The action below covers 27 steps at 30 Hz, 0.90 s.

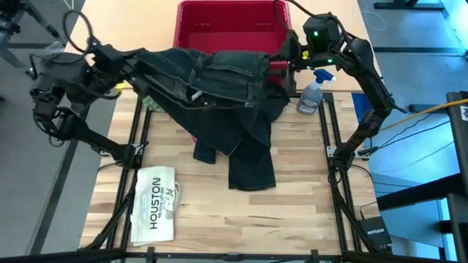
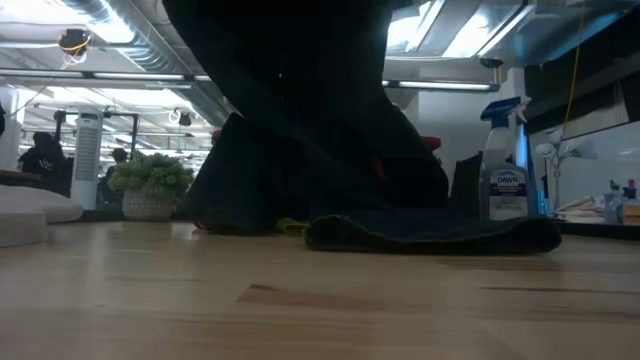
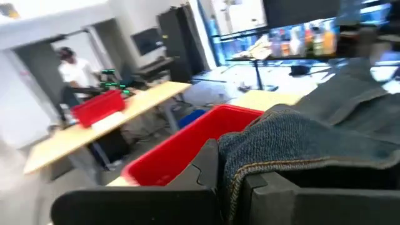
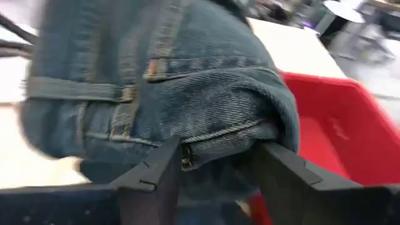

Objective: Fold laundry
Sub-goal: Fold the black jean

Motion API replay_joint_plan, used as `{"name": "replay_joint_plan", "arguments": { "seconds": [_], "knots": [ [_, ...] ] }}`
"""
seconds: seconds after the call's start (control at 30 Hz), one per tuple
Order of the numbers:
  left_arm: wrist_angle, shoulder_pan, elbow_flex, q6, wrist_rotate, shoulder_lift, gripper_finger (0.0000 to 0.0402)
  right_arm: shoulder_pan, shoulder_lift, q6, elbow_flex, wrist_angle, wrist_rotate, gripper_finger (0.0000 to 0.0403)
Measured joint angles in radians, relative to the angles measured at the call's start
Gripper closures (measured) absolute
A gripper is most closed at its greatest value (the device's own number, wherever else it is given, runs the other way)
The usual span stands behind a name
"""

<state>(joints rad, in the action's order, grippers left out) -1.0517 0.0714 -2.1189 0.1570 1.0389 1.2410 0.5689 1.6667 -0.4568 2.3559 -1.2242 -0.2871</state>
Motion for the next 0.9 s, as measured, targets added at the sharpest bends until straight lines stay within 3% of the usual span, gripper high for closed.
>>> {"name": "replay_joint_plan", "arguments": {
  "seconds": [0.17, 0.37, 0.53, 0.73, 0.9],
  "knots": [
    [-0.108, -0.064, 0.000, -0.067, -0.037, 0.074, 0.0402, 0.054, 0.015, -0.024, -0.054, -0.036, 0.073, 0.0244],
    [-0.141, -0.161, 0.000, -0.066, -0.144, 0.163, 0.0402, 0.196, -0.022, 0.030, -0.281, -0.033, -0.043, 0.0273],
    [-0.143, -0.233, 0.002, -0.052, -0.222, 0.212, 0.0401, 0.205, -0.151, 0.051, -0.546, 0.122, -0.076, 0.0291],
    [-0.133, -0.291, 0.001, -0.053, -0.259, 0.192, 0.0401, 0.010, -0.440, 0.183, -1.032, 0.586, 0.044, 0.0303],
    [-0.129, -0.297, 0.001, -0.077, -0.287, 0.174, 0.0401, -0.269, -0.584, 0.356, -1.430, 1.080, 0.346, 0.0304]
  ]
}}
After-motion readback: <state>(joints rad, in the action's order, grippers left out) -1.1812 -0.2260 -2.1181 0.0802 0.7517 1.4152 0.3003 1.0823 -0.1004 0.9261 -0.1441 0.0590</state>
